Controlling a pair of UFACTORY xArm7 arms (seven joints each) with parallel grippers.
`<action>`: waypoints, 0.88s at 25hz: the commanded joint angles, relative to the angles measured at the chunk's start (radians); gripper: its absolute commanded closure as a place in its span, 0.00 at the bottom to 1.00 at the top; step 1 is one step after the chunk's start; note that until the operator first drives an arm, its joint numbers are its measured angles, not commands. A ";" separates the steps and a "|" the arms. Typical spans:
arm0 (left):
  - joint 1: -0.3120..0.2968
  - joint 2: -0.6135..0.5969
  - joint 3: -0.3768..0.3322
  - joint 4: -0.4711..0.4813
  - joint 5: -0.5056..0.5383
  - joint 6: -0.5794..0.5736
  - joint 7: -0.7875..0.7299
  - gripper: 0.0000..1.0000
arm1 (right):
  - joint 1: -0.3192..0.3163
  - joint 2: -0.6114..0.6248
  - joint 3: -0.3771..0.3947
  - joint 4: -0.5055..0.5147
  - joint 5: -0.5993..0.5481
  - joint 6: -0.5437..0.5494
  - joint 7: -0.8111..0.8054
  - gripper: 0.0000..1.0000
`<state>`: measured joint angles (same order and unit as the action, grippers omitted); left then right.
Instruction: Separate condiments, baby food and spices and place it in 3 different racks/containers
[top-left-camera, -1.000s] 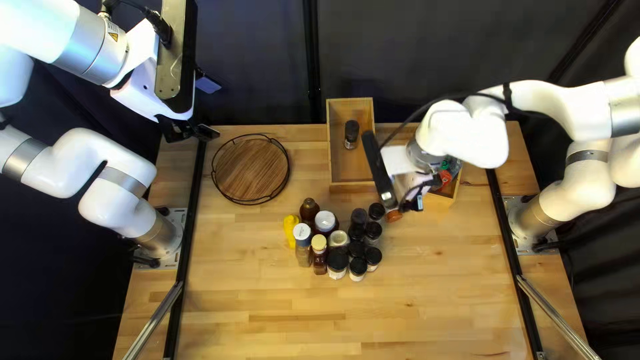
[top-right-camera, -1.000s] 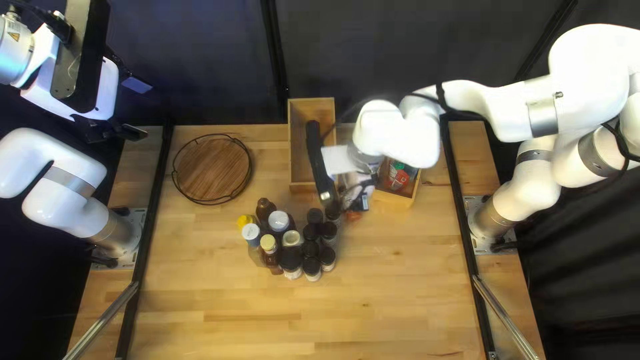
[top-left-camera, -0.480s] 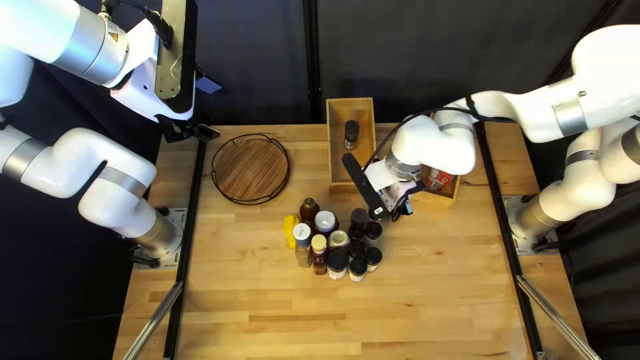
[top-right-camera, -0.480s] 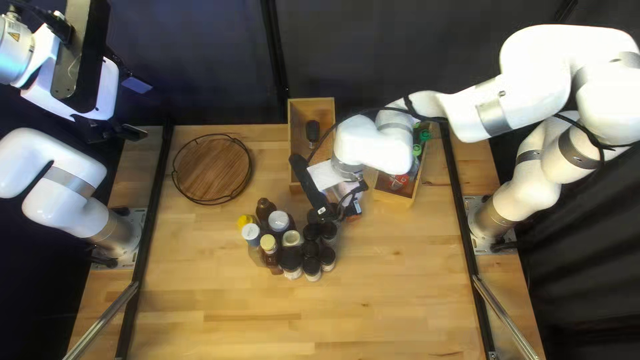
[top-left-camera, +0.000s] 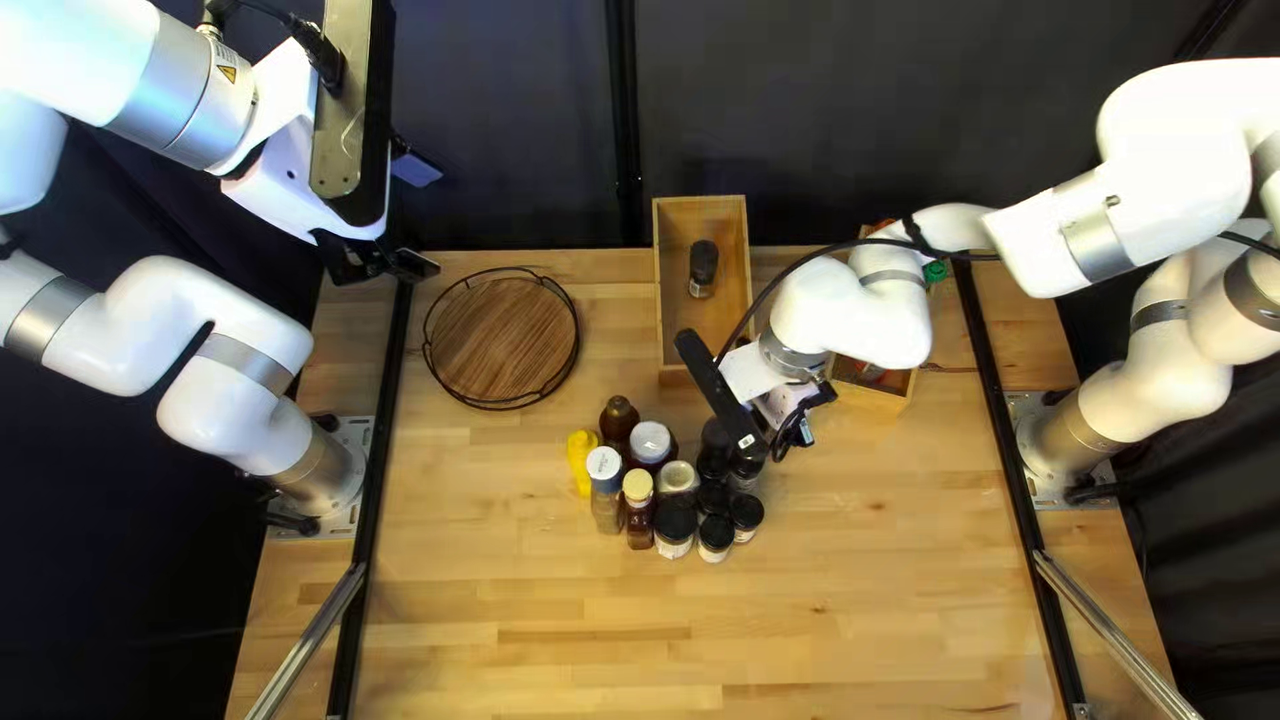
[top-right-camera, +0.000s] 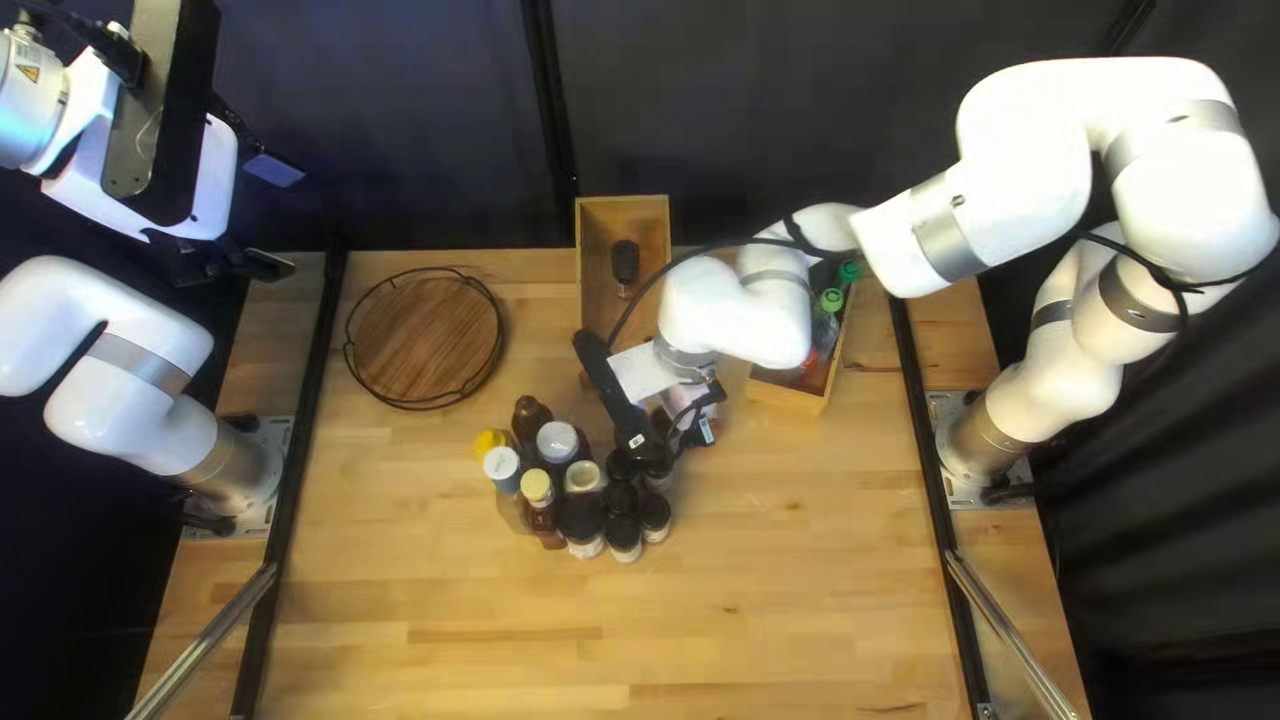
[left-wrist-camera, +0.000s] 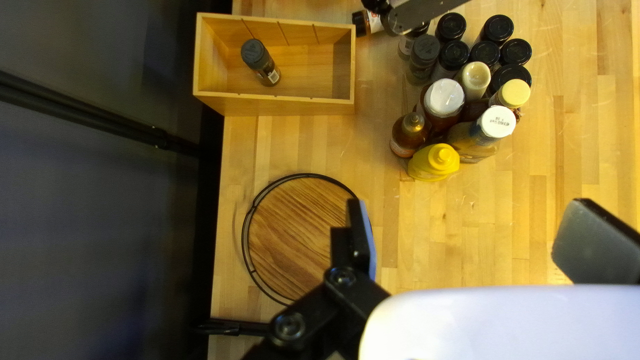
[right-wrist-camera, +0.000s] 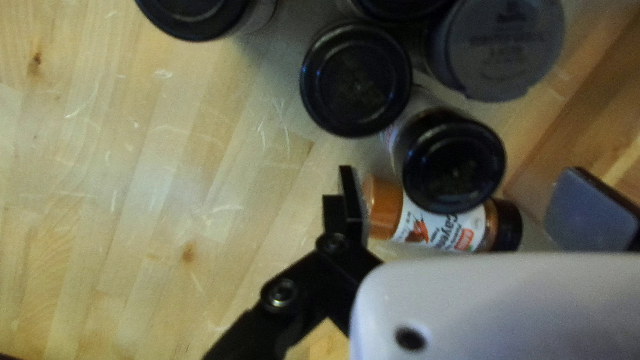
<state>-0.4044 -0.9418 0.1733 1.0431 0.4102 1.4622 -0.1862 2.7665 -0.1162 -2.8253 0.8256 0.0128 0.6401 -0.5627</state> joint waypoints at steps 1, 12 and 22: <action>0.000 0.000 0.000 0.000 0.000 0.000 0.000 0.00 | -0.001 0.017 -0.006 -0.009 -0.021 0.003 0.015 1.00; 0.000 0.000 0.000 0.000 0.000 0.000 0.000 0.00 | -0.005 0.219 -0.012 0.050 -0.006 0.235 0.032 1.00; 0.000 0.000 0.000 0.000 0.000 0.000 0.000 0.00 | -0.049 0.157 -0.057 0.326 -0.026 0.440 0.001 1.00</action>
<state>-0.4044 -0.9418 0.1733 1.0431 0.4102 1.4622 -0.1862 2.7329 0.0629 -2.8662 1.1107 -0.0100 1.0638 -0.5478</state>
